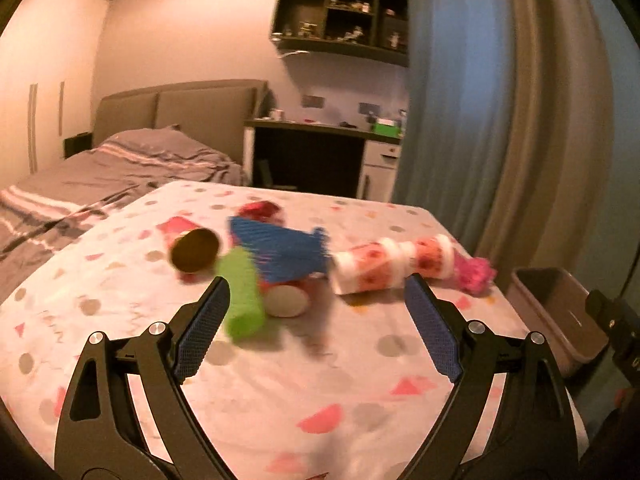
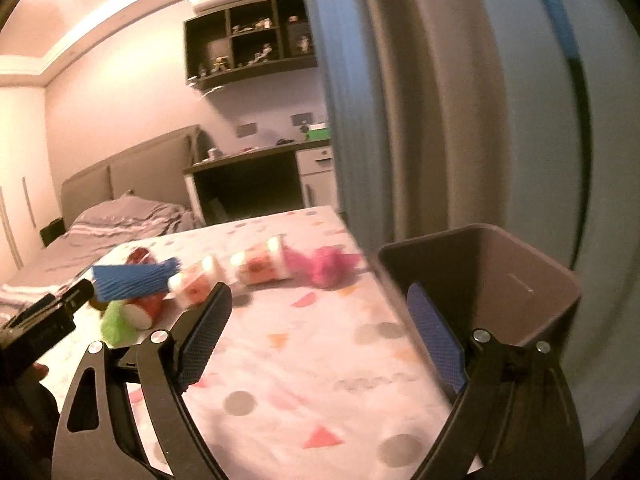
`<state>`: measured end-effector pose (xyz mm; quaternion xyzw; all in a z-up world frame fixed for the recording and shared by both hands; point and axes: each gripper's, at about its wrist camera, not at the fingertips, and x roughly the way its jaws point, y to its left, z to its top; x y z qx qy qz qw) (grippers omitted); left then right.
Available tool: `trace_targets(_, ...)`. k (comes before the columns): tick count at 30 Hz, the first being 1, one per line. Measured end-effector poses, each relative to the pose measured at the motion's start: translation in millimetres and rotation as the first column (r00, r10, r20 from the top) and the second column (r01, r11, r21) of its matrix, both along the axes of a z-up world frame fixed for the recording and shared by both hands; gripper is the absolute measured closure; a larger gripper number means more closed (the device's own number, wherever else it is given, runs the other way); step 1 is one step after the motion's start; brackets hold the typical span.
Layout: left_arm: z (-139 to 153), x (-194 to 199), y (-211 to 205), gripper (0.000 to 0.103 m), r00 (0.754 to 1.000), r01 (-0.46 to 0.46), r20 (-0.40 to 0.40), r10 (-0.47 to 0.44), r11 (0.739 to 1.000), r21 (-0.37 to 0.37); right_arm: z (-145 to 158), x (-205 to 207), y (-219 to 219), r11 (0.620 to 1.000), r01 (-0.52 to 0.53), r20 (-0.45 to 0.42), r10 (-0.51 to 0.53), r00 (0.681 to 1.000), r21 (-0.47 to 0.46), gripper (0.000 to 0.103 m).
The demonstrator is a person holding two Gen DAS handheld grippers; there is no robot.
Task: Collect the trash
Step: 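Move both grippers back toward the cups and mesh ball on the bed, then grasp the blue mesh sleeve with the left gripper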
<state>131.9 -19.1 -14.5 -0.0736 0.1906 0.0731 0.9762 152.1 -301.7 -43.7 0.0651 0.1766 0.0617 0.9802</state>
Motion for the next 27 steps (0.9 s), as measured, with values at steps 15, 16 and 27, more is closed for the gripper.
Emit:
trace_targets(15,1,-8,64,0.016,0.998,-0.060,-0.003,0.060,0.997,-0.053,-6,15,80,0.990,-0.127,-0.018,0.126,0.992,-0.057,0.017)
trace_targets(16,1,-4,66,0.016,0.999,-0.055,-0.003,0.054,0.997,-0.062,-6,16,82,0.990,-0.131,-0.019,0.130,0.991,-0.058,0.017)
trace_targets(27,-16,67,81,0.034,0.992,0.028,-0.120,-0.050,0.984,-0.175,-9,44,107,0.984,-0.160,-0.037,0.157,0.987,-0.078,0.017)
